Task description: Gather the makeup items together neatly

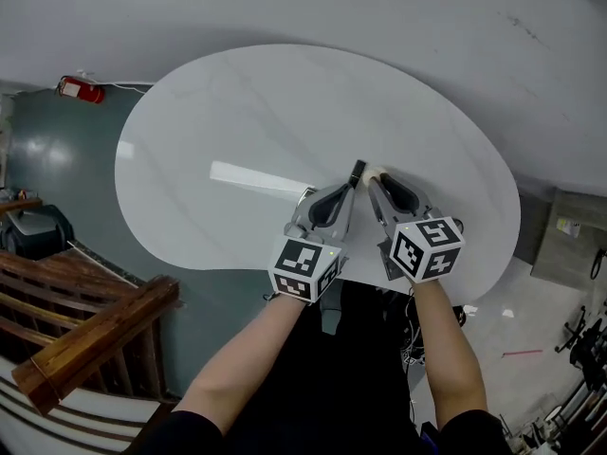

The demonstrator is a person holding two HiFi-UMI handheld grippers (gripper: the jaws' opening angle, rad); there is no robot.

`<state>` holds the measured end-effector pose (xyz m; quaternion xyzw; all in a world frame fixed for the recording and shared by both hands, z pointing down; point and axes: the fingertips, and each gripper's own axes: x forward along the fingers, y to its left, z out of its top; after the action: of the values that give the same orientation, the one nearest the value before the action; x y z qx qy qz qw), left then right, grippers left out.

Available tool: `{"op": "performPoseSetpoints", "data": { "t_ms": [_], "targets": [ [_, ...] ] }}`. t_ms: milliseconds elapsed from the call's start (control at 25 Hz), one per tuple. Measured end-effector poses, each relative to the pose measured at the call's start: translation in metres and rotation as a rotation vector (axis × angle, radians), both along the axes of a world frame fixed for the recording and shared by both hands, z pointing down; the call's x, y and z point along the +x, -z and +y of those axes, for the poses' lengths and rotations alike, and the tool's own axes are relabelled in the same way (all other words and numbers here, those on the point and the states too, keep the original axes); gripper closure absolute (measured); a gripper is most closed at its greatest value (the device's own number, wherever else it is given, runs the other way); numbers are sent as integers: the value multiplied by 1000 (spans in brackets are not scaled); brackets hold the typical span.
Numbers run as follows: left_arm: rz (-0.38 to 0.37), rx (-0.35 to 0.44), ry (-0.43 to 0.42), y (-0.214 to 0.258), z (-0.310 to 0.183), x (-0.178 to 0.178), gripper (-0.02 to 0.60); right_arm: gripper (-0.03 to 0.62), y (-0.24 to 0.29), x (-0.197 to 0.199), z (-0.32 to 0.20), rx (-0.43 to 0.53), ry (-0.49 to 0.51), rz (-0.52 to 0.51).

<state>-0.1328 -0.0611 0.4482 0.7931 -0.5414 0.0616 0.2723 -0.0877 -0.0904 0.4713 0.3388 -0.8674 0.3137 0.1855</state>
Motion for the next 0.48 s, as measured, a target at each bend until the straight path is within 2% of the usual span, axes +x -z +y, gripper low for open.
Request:
{"op": "performPoseSetpoints", "data": {
  "t_ms": [280,480],
  "targets": [
    [5,16,-144,10,9,72,572,508,17,71,22,-36,-177,-108],
    [11,13,-250,12,18,130,572,508,19,136,42,-86,-329,-197]
  ]
}}
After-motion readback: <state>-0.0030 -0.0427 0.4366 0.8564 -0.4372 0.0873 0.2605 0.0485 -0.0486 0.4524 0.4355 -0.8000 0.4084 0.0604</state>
